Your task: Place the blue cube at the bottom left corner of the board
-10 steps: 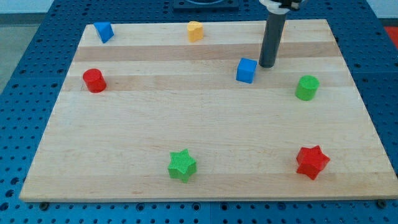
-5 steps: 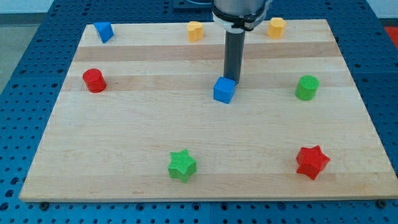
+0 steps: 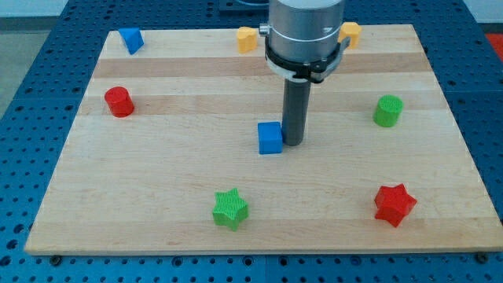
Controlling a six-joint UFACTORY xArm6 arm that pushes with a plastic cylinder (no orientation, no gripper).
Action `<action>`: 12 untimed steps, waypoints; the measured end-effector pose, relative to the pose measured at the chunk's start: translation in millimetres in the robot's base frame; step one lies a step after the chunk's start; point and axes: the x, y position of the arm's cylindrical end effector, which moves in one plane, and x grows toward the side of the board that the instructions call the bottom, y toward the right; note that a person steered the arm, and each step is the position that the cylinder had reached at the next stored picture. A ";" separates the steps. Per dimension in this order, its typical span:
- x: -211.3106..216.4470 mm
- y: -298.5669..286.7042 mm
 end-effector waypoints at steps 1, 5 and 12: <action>0.0 -18.9; -0.5 -132.0; 26.5 -273.1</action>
